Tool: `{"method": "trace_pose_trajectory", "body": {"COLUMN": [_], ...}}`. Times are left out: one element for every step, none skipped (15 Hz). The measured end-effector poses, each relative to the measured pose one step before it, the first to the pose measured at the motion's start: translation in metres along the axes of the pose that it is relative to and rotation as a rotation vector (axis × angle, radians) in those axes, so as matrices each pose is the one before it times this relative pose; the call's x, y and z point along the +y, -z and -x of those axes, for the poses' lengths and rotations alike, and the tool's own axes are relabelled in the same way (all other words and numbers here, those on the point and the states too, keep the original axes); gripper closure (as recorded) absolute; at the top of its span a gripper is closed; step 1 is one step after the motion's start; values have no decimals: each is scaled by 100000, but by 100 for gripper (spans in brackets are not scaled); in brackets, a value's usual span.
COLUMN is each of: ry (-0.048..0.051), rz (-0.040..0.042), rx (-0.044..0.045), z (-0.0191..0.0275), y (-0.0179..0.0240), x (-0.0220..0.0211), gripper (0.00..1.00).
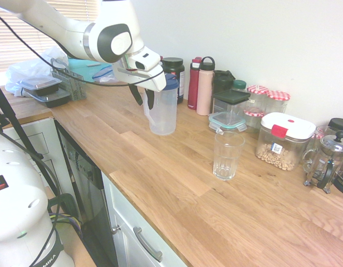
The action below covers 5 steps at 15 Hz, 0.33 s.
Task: Pour me some water
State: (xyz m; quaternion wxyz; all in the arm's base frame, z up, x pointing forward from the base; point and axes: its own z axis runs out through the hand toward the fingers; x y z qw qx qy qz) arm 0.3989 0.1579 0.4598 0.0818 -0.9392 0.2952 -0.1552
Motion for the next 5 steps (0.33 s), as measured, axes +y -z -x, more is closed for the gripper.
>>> {"method": "trace_pose_trajectory", "body": {"ry": [435, 32, -1090, -3002, -4886], "rz": [1357, 1506, 1866, 1232, -156], "rx": [75, -355, -801, -971, -1269], "z": [907, 859, 559, -71, -813], "y": [1224, 1301, 1170, 750, 369], "x": [812, 949, 1296, 1708, 2152], "gripper": [0, 0, 0, 0, 0]}}
